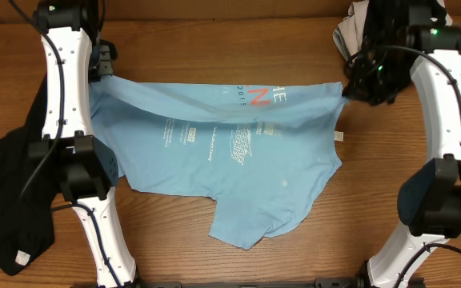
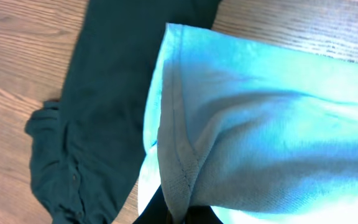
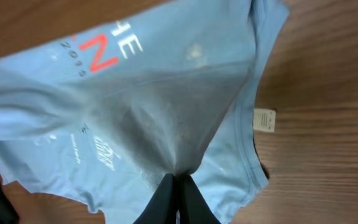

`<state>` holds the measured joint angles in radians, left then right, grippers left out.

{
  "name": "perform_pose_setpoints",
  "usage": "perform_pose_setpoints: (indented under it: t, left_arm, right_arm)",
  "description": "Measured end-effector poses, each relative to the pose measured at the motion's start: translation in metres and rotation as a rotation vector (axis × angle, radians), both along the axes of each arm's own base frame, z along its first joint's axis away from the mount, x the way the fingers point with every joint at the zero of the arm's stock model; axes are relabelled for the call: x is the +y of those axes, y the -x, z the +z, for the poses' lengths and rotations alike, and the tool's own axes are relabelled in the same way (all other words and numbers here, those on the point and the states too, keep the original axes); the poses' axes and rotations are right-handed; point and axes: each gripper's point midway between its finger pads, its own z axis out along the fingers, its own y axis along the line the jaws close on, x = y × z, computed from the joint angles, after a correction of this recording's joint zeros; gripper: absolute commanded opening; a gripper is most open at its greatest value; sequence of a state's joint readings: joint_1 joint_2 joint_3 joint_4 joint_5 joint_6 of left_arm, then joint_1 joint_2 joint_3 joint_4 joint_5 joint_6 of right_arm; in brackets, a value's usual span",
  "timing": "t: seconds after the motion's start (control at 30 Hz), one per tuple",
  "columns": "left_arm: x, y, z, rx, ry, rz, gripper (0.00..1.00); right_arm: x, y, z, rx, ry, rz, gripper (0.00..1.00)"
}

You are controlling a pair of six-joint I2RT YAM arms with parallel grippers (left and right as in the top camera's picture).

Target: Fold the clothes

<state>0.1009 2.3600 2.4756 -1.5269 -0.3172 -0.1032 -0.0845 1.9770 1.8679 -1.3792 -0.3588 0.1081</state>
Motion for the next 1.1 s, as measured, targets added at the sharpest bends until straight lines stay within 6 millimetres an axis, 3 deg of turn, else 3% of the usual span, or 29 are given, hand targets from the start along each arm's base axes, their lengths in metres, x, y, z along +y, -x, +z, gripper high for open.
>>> perform_pose_setpoints:
  t: [0.17,0.33,0.43,0.57,0.7,0.83,1.03,1.1]
  left_arm:
    - [-0.002,0.001,-0.031,0.076,0.021,-0.008,0.2]
    - [-0.004,0.003,-0.053,0.135,0.036,-0.013,0.48]
    - [-0.005,0.004,-0.056,0.142,0.04,-0.011,0.58]
    - [-0.005,0.006,-0.056,0.151,0.042,-0.011,0.67]
    - [-0.008,0.017,-0.055,0.194,0.059,-0.008,0.75]
    - [-0.015,0.021,-0.039,0.184,0.099,-0.005,0.78]
    - [-0.031,0.014,0.012,0.023,0.194,-0.006,0.83]
    - [-0.036,0.018,0.043,-0.051,0.21,-0.012,0.84]
  right_arm:
    - [0.001,0.015,-0.033,0.072,-0.006,0.002,0.1]
    - [0.003,0.036,-0.06,0.156,-0.012,0.003,0.18]
    - [0.004,0.047,-0.07,0.199,-0.015,0.003,0.26]
    - [0.004,0.055,-0.078,0.226,-0.016,0.009,0.27]
    - [0.004,0.049,-0.076,0.187,-0.016,0.019,0.27]
    - [0.005,0.042,-0.053,0.091,-0.013,0.025,0.29]
    - [0.007,0.059,0.039,-0.158,0.009,0.031,0.36]
    - [0.01,0.074,0.068,-0.222,0.02,0.029,0.38]
